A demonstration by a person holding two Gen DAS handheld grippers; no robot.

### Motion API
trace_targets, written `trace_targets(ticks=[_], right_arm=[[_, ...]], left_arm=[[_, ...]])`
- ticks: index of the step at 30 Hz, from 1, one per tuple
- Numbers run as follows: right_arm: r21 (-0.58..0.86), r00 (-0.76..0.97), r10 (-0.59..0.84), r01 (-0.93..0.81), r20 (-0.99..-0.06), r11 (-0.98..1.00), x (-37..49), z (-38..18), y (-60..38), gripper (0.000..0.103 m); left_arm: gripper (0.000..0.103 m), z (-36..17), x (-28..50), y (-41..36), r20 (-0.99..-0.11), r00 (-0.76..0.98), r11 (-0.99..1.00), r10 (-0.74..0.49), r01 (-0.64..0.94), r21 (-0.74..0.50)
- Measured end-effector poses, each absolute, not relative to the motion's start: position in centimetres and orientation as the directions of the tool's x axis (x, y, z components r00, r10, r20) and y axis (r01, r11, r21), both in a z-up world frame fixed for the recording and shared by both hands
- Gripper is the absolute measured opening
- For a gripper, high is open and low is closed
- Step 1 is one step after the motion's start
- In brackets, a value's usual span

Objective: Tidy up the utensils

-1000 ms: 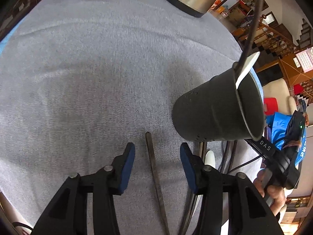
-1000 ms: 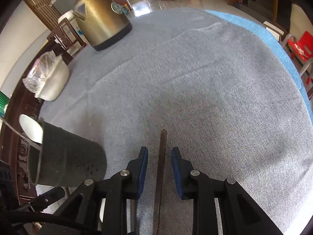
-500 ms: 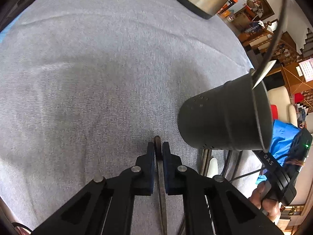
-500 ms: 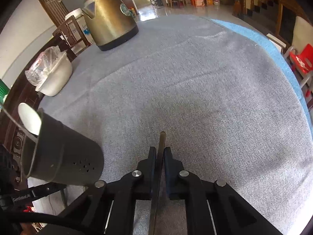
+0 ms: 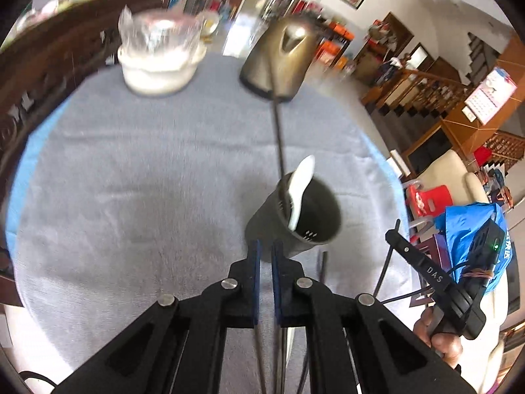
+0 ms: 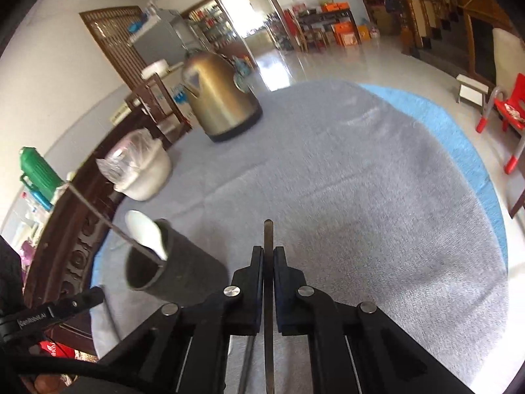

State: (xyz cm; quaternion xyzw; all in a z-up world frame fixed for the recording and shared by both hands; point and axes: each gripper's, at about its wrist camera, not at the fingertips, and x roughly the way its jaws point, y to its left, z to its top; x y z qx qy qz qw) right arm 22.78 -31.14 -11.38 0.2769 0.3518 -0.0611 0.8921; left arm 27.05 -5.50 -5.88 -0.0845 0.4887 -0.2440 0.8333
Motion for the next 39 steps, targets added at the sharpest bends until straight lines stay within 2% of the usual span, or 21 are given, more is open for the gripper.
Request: trace_targets(ticks=[9, 11, 15, 17, 19, 21, 24, 29, 34, 39], right_arm=[[0.453, 0.817, 0.084, 0.228, -0.571, 0.862, 20.0, -7.0, -29.6, 0.006], [0.455, 0.821, 0.086, 0.223, -0.564, 0.862, 19.7, -6.6, -29.5, 0.006], [0.459, 0.82, 0.089, 0.223, -0.565, 0.86, 19.2, -6.7, -29.7, 0.006], [0.466, 0.817, 0.093, 0.228, -0.57, 0.855, 19.1, -7.0, -29.9, 0.006], [0.473, 0.812, 0.101, 0.229, -0.575, 0.851, 19.1, -7.3, -30.0, 0.006], [0.475, 0.808, 0.105, 0.229, -0.579, 0.85, 19.4, -7.6, -30.0, 0.006], [0.479, 0.807, 0.111, 0.227, -0.58, 0.848, 19.6, -7.8, -29.9, 0.006], [0.478, 0.797, 0.116, 0.232, -0.592, 0.847, 19.8, -8.4, -30.0, 0.006], [0.498, 0.787, 0.138, 0.234, -0.602, 0.835, 20.1, -9.2, -30.2, 0.006], [0.49, 0.787, 0.146, 0.217, -0.6, 0.844, 20.3, -9.1, -29.5, 0.006]], left_arm=[[0.007, -1.3, 24.1, -4.6, -0.706, 0.531, 0.876, -0.469, 0.383, -0.293], [0.007, -1.1, 24.6, -3.9, -0.72, 0.522, 0.884, -0.456, 0.359, -0.299], [0.008, -5.1, 27.8, -1.5, -0.809, 0.438, 0.919, -0.391, 0.23, -0.319], [0.013, -7.6, 29.4, -0.5, -0.847, 0.376, 0.927, -0.375, 0.174, -0.333], [0.034, -9.7, 30.5, -0.2, -0.875, 0.314, 0.93, -0.368, 0.137, -0.342], [0.039, -11.3, 31.4, -0.6, -0.888, 0.269, 0.928, -0.372, 0.127, -0.35], [0.039, -13.5, 32.7, -1.6, -0.919, 0.224, 0.946, -0.324, 0.112, -0.305], [0.038, -16.4, 34.6, -3.3, -0.945, 0.186, 0.96, -0.27, 0.125, -0.25], [0.014, -17.8, 35.0, -4.6, -0.947, 0.167, 0.956, -0.274, 0.151, -0.25], [0.007, -18.2, 35.1, -4.7, -0.932, 0.171, 0.943, -0.318, 0.159, -0.293]])
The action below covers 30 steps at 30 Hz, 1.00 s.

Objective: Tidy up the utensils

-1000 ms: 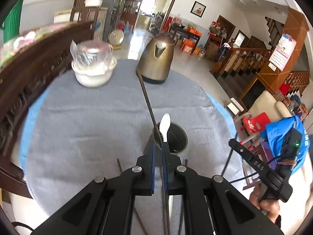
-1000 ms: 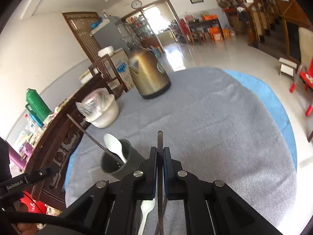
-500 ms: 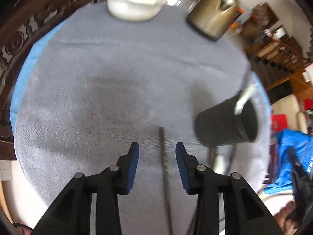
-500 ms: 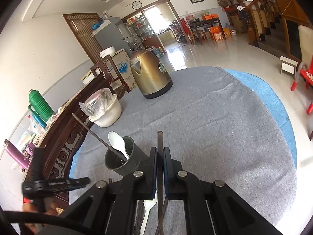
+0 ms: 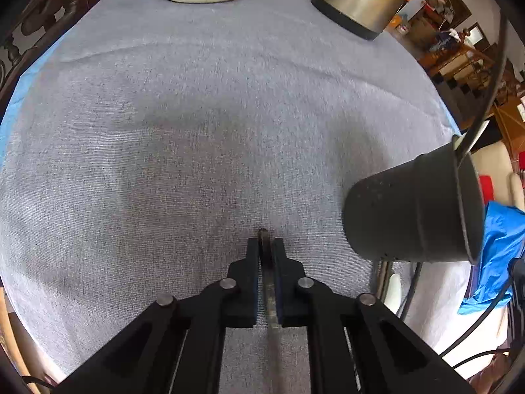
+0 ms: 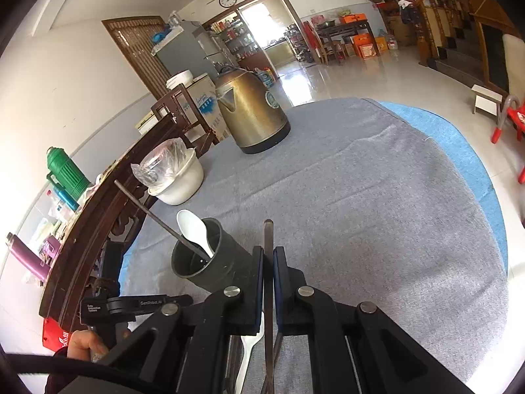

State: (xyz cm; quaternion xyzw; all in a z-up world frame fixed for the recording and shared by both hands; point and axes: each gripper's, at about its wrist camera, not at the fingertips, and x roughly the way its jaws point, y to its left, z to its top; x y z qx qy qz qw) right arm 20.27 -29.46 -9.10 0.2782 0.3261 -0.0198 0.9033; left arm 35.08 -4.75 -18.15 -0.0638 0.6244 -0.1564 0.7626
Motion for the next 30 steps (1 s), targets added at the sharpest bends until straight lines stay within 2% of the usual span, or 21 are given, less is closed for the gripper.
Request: trace_targets(ticks=[5, 11, 19, 30], right_arm=[[0.48, 0.806, 0.146, 0.187, -0.574, 0.857, 19.8, -8.0, -28.8, 0.006], [0.466, 0.861, 0.134, 0.129, -0.49, 0.876, 18.8, -5.3, -27.6, 0.006], [0.379, 0.957, 0.077, 0.037, -0.281, 0.925, 16.2, -0.7, -25.1, 0.006], [0.313, 0.997, -0.03, 0.053, -0.076, 0.948, 16.2, 3.2, -23.8, 0.006]], left_arm=[[0.007, -15.4, 33.4, -3.8, -0.905, 0.252, 0.935, -0.342, 0.183, -0.303], [0.007, -9.5, 30.6, -3.3, -0.836, 0.375, 0.911, -0.4, 0.262, -0.319], [0.006, -2.4, 27.5, -3.2, -0.718, 0.531, 0.888, -0.45, 0.352, -0.296], [0.006, 4.6, 25.7, -4.1, -0.585, 0.651, 0.872, -0.484, 0.412, -0.263]])
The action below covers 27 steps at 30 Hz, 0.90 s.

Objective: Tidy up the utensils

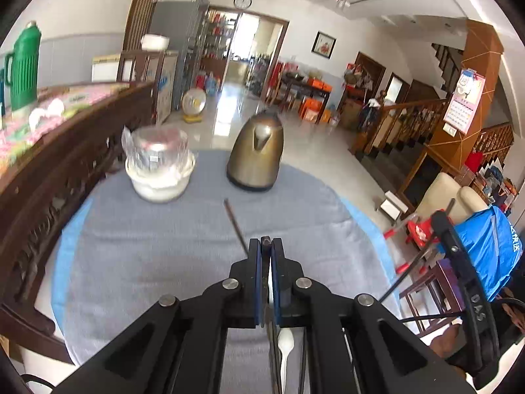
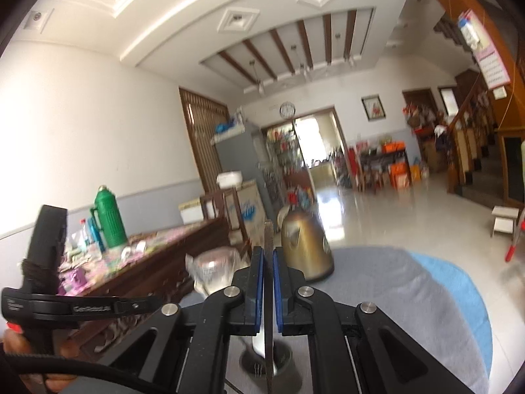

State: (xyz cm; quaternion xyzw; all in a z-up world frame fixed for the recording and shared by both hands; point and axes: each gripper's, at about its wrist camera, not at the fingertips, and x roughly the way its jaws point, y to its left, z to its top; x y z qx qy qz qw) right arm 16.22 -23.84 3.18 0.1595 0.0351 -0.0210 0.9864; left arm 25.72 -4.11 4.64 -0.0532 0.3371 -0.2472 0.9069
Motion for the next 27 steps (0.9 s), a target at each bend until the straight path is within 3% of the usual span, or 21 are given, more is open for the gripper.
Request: trace_targets(ticks=[14, 20, 27], right_arm=[[0.243, 0.99, -0.136, 0.121, 0.045, 0.962, 24.3, 5.2, -20.6, 0.006], [0.202, 0.99, -0.134, 0.141, -0.05, 0.969, 27.2, 2.4, -19.4, 0.006], [0.322, 0.974, -0.038, 0.111, -0.224, 0.94, 27.8, -0.7, -22.3, 0.008]], left_arm=[[0.006, 10.5, 26.9, -5.5, -0.459, 0.733, 0.865, -0.501, 0.436, -0.248], [0.006, 8.7, 27.8, -6.3, -0.476, 0.725, 0.867, -0.498, 0.428, -0.256], [0.006, 4.4, 29.6, -5.3, -0.571, 0.659, 0.872, -0.49, 0.369, -0.322]])
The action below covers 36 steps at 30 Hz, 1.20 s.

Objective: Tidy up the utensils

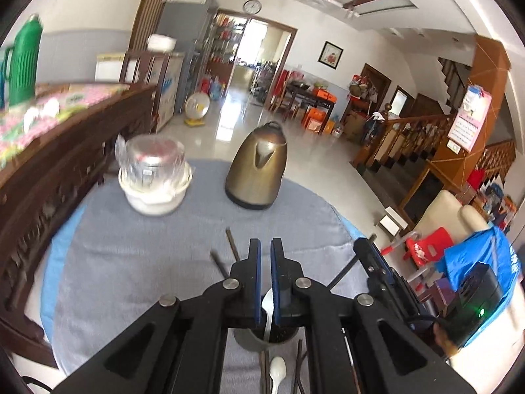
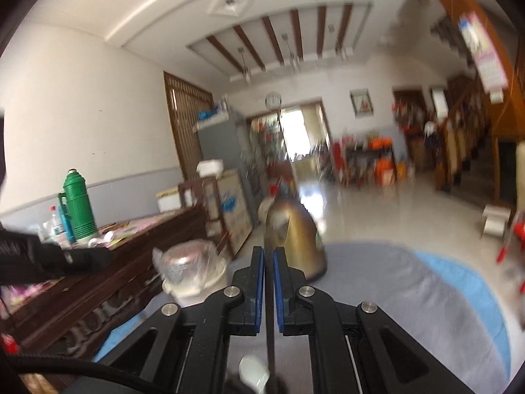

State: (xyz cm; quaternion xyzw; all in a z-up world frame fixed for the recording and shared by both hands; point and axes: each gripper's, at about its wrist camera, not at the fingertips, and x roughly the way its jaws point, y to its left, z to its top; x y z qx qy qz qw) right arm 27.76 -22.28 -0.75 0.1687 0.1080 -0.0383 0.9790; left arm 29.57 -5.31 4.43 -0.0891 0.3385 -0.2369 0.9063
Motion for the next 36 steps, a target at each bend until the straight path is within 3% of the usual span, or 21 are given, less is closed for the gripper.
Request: trace_targets(ticks=[4, 8, 9, 10, 12, 18, 25, 36], right_arm=[[0.36, 0.967, -0.01, 0.104, -0.253, 0.927, 26.2, -1.5, -23.8, 0.014], [0.431, 0.972, 0.0, 0.103, -0.234, 0.897, 23.5, -2.1, -25.5, 0.04], [0.443, 0.974, -0.001, 0.105, -0.228, 0.89, 22.8, -2.2, -25.9, 0.055], [0.452, 0.977, -0.01, 0.108, -0.214, 0.885, 21.9, -2.4, -26.1, 0.057], [0.448, 0.978, -0.027, 0.119, -0.205, 0.886, 20.5, -2.4, -26.6, 0.057], [0.398, 0.97, -0.045, 0.14, -0.24, 0.907, 18.4, -2.7, -26.1, 0.057], [0.394, 0.961, -0.04, 0.149, -0.273, 0.907, 16.9, -3.5, -25.7, 0.057], [0.383, 0.971, -0.024, 0.117, -0.237, 0.917, 12.7, -2.3, -23.6, 0.057]], left_arm=[[0.006, 4.0, 28.7, -3.7, -0.573, 0.664, 0.876, -0.481, 0.343, -0.338], [0.009, 3.0, 27.7, -2.8, -0.592, 0.666, 0.891, -0.454, 0.329, -0.313], [0.014, 2.5, 27.4, -2.7, -0.604, 0.662, 0.896, -0.445, 0.325, -0.305], [0.022, 2.1, 27.2, -2.6, -0.611, 0.659, 0.899, -0.439, 0.321, -0.299], [0.037, 1.2, 26.6, -2.6, -0.629, 0.659, 0.911, -0.413, 0.306, -0.278], [0.057, -1.5, 25.2, -2.7, -0.676, 0.657, 0.942, -0.335, 0.262, -0.211], [0.062, -3.0, 23.3, -2.5, -0.716, 0.632, 0.954, -0.295, 0.23, -0.19], [0.066, -1.3, 18.2, -3.0, -0.69, 0.664, 0.953, -0.288, 0.273, -0.135]])
